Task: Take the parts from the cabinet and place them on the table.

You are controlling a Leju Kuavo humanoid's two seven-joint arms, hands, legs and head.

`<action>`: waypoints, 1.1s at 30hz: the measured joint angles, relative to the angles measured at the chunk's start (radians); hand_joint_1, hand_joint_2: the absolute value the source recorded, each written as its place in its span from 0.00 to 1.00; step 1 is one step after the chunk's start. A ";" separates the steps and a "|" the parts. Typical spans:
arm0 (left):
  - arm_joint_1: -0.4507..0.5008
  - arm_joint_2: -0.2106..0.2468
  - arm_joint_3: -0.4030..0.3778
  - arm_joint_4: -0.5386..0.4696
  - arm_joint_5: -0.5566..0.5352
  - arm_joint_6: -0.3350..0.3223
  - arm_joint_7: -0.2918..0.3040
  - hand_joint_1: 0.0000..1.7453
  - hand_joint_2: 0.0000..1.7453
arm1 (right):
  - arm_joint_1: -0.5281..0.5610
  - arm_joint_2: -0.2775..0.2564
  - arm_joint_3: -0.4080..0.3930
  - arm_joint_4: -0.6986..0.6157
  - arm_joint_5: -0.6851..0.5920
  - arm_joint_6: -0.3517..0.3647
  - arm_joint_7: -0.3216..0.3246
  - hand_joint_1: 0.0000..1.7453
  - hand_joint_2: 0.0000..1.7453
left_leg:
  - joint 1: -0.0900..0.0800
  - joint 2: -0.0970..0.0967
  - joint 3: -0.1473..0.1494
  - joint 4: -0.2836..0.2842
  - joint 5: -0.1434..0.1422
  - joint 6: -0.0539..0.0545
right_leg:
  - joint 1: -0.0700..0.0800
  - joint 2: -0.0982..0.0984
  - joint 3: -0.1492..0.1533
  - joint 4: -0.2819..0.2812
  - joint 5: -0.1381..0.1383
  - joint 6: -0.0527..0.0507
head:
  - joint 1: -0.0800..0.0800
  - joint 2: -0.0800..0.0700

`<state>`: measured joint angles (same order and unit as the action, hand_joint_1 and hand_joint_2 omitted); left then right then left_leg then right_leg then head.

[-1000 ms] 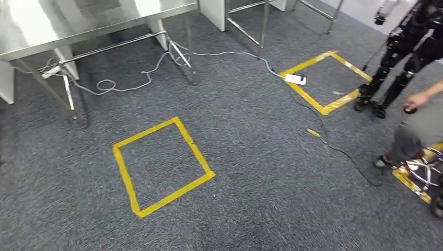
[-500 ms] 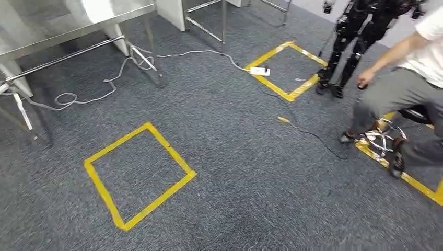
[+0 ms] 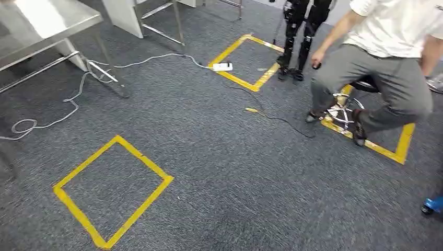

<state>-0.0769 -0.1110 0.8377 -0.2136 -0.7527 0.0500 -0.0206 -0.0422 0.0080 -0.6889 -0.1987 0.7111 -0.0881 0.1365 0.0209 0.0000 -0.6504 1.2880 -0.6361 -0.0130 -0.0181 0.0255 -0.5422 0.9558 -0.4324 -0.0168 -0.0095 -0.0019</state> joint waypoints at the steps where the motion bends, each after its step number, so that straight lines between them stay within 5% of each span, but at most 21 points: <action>1: 0.001 0.000 0.000 0.000 0.000 0.000 0.000 0.00 0.00 | 0.003 0.000 -0.001 0.000 0.000 0.000 0.000 0.00 0.00 | 0.000 0.000 -0.001 0.003 0.011 0.002 | 0.003 0.015 0.000 0.001 0.000 0.000 | 0.000 0.000; 4: 0.001 0.000 0.000 0.001 -0.001 0.000 -0.007 0.00 0.00 | 0.005 0.001 -0.002 0.000 0.002 0.000 0.004 0.00 0.00 | 0.000 -0.023 0.096 -0.198 0.139 0.019 | 0.009 0.058 0.002 0.010 0.000 0.001 | -0.002 0.000; 5: 0.002 0.004 0.000 0.001 -0.001 0.000 -0.008 0.00 0.00 | 0.005 0.006 -0.002 0.000 0.003 0.000 0.005 0.00 0.00 | 0.001 -0.087 0.130 -0.271 0.158 0.033 | 0.005 0.070 -0.001 0.011 0.000 0.001 | 0.001 0.000; 6: 0.003 0.008 0.000 0.001 -0.002 0.000 -0.009 0.00 0.00 | 0.002 0.007 -0.003 0.000 0.005 0.000 0.006 0.00 0.00 | 0.001 -0.106 0.131 -0.284 0.153 0.040 | 0.016 0.081 -0.009 0.016 0.003 0.007 | 0.003 0.000; 9: 0.001 0.008 0.000 0.002 -0.003 0.000 -0.010 0.00 0.00 | 0.005 0.009 -0.004 0.000 0.011 0.000 0.006 0.00 0.00 | -0.011 -0.070 0.130 -0.286 0.157 0.048 | 0.001 0.113 -0.022 0.009 0.014 0.029 | -0.005 0.000; 10: 0.000 0.007 0.000 0.002 -0.006 0.000 -0.010 0.00 0.00 | 0.008 0.010 -0.005 0.000 0.013 0.000 0.006 0.00 0.00 | -0.008 -0.054 0.137 -0.307 0.168 0.055 | 0.012 0.120 -0.035 0.007 0.017 0.037 | -0.004 0.000; 12: 0.001 0.005 0.000 0.002 -0.011 -0.007 -0.011 0.00 0.00 | 0.006 0.010 -0.005 0.000 0.015 0.000 0.007 0.00 0.00 | -0.004 -0.027 0.143 -0.329 0.185 0.065 | 0.011 0.012 -0.071 0.088 -0.029 0.028 | 0.001 0.000; 14: 0.003 0.004 0.000 0.003 -0.014 -0.008 -0.011 0.00 0.00 | 0.003 0.011 -0.005 0.000 0.015 0.000 0.006 0.00 0.00 | -0.007 0.006 0.139 -0.329 0.185 0.065 | 0.002 -0.009 -0.152 0.245 -0.098 0.027 | 0.002 0.000; 16: 0.003 0.004 0.000 0.003 -0.018 -0.008 -0.010 0.00 0.00 | 0.004 0.011 -0.006 0.000 0.015 0.000 0.006 0.00 0.00 | -0.008 0.039 0.137 -0.328 0.185 0.063 | -0.008 -0.014 -0.195 0.340 -0.121 0.044 | 0.003 0.000; 17: 0.003 0.004 0.000 0.003 -0.021 -0.008 -0.009 0.00 0.00 | 0.005 0.011 -0.006 0.000 0.015 0.000 0.006 0.00 0.00 | -0.008 0.054 0.137 -0.328 0.185 0.061 | -0.015 -0.018 -0.173 0.308 -0.105 0.058 | 0.003 0.000; 19: 0.002 0.003 0.000 0.004 -0.023 -0.008 -0.009 0.00 0.00 | 0.006 0.010 -0.007 0.000 0.017 0.000 0.006 0.00 0.00 | -0.003 0.078 0.139 -0.326 0.181 0.048 | -0.027 -0.043 -0.069 0.130 -0.045 0.086 | 0.003 0.000; 20: 0.001 0.003 -0.001 0.003 -0.024 -0.008 -0.009 0.00 0.00 | 0.004 0.011 -0.007 0.000 0.018 0.000 0.006 0.00 0.00 | -0.007 0.088 0.142 -0.318 0.177 0.038 | -0.033 -0.094 -0.015 0.041 -0.026 0.095 | 0.004 0.000; 21: 0.003 0.008 0.000 0.003 -0.024 -0.008 -0.009 0.00 0.00 | -0.003 0.017 -0.007 0.000 0.018 0.002 0.005 0.00 0.00 | -0.011 0.100 0.140 -0.313 0.167 0.026 | -0.019 -0.132 -0.001 0.024 -0.024 0.087 | 0.015 0.000; 22: 0.003 0.008 -0.001 0.003 -0.026 -0.007 -0.008 0.00 0.00 | -0.004 0.015 -0.008 -0.001 0.018 0.004 0.004 0.00 0.00 | -0.015 0.112 0.145 -0.311 0.163 0.017 | -0.019 -0.108 -0.006 0.022 -0.017 0.069 | 0.007 0.000; 25: -0.004 0.007 -0.001 0.003 -0.029 -0.004 -0.006 0.00 0.00 | 0.000 0.015 -0.009 0.000 0.020 0.010 0.001 0.00 0.00 | -0.001 0.142 0.154 -0.311 0.158 0.002 | -0.015 -0.072 -0.014 0.025 -0.016 0.043 | 0.001 0.000; 26: -0.005 0.006 -0.001 0.003 -0.030 -0.004 -0.006 0.00 0.00 | 0.002 0.015 -0.009 0.000 0.021 0.010 0.000 0.00 0.00 | 0.009 0.100 0.151 -0.296 0.142 -0.010 | -0.026 -0.058 -0.011 0.022 -0.013 0.034 | -0.002 0.000; 27: -0.005 0.006 -0.001 0.003 -0.030 -0.004 -0.006 0.00 0.00 | 0.003 0.014 -0.009 0.000 0.021 0.010 0.000 0.00 0.00 | 0.009 0.046 0.134 -0.252 0.102 -0.008 | -0.022 -0.051 -0.012 0.022 -0.009 0.023 | -0.005 0.000; 28: -0.003 0.006 -0.001 0.004 -0.030 -0.003 -0.006 0.00 0.00 | 0.002 0.014 -0.009 0.000 0.021 0.011 0.000 0.00 0.00 | 0.008 0.017 0.099 -0.172 0.048 -0.004 | -0.016 -0.039 -0.015 0.023 -0.006 0.012 | -0.006 0.000; 30: 0.002 0.006 -0.001 0.004 -0.032 -0.002 -0.005 0.00 0.00 | 0.002 0.015 -0.009 0.000 0.023 0.012 -0.002 0.00 0.00 | 0.008 0.001 0.023 -0.010 -0.023 0.003 | -0.003 -0.010 -0.020 0.023 -0.003 0.007 | -0.007 0.000; 31: 0.003 0.006 -0.001 0.005 -0.033 0.001 -0.005 0.00 0.00 | 0.003 0.016 -0.009 0.000 0.025 0.013 -0.003 0.00 0.00 | 0.007 0.000 0.005 0.025 -0.024 0.008 | 0.003 0.005 -0.021 0.023 -0.002 0.005 | -0.007 0.000; 33: 0.004 0.006 -0.001 0.005 -0.033 0.003 -0.004 0.00 0.00 | 0.005 0.016 -0.009 0.000 0.029 0.013 -0.003 0.00 0.00 | 0.006 -0.003 0.031 -0.041 0.041 0.022 | 0.010 0.035 -0.018 0.024 -0.001 0.004 | -0.007 0.000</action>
<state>-0.0733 -0.1049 0.8370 -0.2090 -0.7858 0.0534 -0.0244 -0.0373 0.0237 -0.6977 -0.1991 0.7401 -0.0755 0.1331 0.0264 -0.0028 -0.6192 1.2468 -0.5951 0.0090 -0.0077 0.0608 -0.5603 0.9798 -0.4336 -0.0124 -0.0168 -0.0019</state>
